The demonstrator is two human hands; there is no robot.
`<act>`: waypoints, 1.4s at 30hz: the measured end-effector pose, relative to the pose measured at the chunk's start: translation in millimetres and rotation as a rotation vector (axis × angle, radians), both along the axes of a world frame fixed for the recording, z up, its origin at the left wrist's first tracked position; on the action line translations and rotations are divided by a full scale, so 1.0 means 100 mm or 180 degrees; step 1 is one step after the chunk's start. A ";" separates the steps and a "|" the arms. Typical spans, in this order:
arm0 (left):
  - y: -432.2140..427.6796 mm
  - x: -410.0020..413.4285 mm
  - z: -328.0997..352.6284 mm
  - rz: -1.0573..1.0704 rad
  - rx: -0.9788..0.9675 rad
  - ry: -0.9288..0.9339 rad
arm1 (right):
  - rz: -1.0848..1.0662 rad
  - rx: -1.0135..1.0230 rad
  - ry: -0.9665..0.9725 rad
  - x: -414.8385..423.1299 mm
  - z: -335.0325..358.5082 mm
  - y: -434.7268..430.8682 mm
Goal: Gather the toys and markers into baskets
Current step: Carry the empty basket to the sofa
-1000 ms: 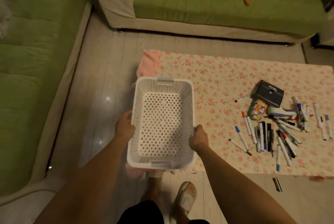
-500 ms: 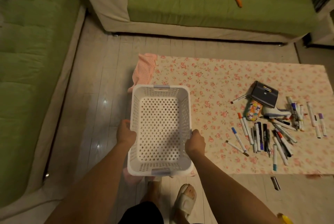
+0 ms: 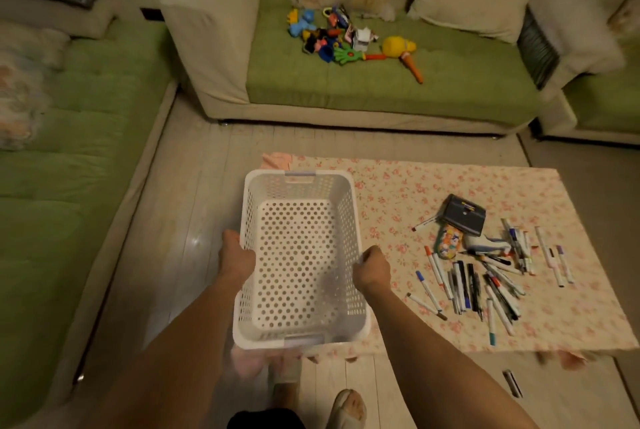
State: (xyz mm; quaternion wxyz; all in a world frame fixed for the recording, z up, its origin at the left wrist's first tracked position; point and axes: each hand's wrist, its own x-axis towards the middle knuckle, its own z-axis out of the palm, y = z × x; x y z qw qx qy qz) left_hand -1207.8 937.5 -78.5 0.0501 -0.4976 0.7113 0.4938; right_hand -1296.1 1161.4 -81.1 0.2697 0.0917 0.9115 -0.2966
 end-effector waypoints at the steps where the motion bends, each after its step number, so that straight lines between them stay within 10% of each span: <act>1: 0.01 -0.03 0.10 0.0020 -0.0024 0.0011 | 0.0002 -0.0004 0.0015 -0.04 0.10 0.00; 20: 0.79 -0.91 0.55 -0.0798 0.0540 0.0353 | -0.0592 0.0094 0.0388 -0.68 0.57 1.04; 42: 2.09 -1.46 -0.89 -0.0079 0.1177 -0.0561 | -0.0416 -0.0541 -0.1200 -1.40 -0.63 2.36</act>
